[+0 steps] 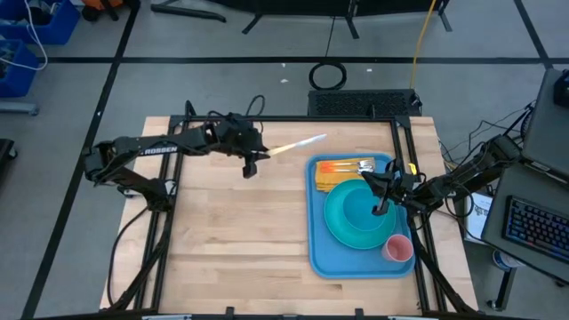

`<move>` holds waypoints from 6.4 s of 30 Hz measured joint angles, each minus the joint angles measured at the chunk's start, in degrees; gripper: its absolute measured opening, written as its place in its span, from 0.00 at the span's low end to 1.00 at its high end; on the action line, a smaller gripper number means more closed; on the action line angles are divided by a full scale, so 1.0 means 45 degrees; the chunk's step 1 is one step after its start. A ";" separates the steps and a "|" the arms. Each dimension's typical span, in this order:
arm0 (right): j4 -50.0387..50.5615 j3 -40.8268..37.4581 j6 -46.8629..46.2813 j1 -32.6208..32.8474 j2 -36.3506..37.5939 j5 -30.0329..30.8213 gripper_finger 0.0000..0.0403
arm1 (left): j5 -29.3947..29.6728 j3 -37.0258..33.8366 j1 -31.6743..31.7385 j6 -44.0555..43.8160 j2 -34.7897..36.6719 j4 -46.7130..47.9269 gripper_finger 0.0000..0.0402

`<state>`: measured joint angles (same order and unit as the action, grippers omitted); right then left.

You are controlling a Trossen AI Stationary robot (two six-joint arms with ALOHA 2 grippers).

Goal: Set up tray
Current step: Put the light yellow knife on the napkin to the left of the blue plate

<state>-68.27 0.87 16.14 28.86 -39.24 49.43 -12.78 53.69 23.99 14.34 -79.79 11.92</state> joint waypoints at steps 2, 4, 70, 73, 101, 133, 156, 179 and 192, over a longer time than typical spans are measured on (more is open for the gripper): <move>0.0000 0.0004 0.0000 -0.0001 0.0004 -0.0001 0.00 | 0.0094 0.0000 -0.0004 -0.0374 -0.0004 -0.0196 0.19; 0.0000 0.0004 0.0000 -0.0001 0.0000 -0.0001 0.00 | 0.0093 0.0000 0.0000 -0.0216 -0.0079 -0.0616 0.19; 0.0564 0.0004 -0.0005 -0.0001 0.0002 -0.0001 0.00 | -0.3855 0.8420 -0.0085 0.1481 -0.9800 0.2488 0.19; 0.0573 0.0000 -0.0005 -0.0001 0.0004 -0.0001 0.00 | -0.3963 0.8824 -0.0197 0.1451 -0.9967 0.2636 0.19; 0.0795 0.0004 -0.0002 -0.0001 0.0000 -0.0001 0.00 | -0.3507 0.9410 -0.0937 -0.0866 -1.0559 0.2204 0.19; 0.1092 0.0004 0.0000 0.0000 -0.0009 -0.0001 0.00 | -0.3479 0.9403 -0.1421 -0.1636 -1.1045 0.0951 0.19; 0.1093 0.0004 -0.0004 -0.0001 -0.0006 -0.0001 0.00 | -0.1703 0.9408 -0.1622 -0.1919 -1.1351 0.0327 0.19; 0.1093 0.0003 -0.0001 -0.0001 -0.0007 -0.0001 0.00 | -0.1189 0.9408 -0.1863 -0.0526 -1.1351 0.1323 0.19; 0.1093 0.0004 -0.0001 -0.0001 -0.0007 -0.0001 0.00 | -0.1461 0.9408 -0.2135 0.0094 -1.1351 0.1222 0.19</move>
<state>-63.35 0.89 16.14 28.86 -39.28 49.43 -19.35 96.03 14.38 14.76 -130.87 17.41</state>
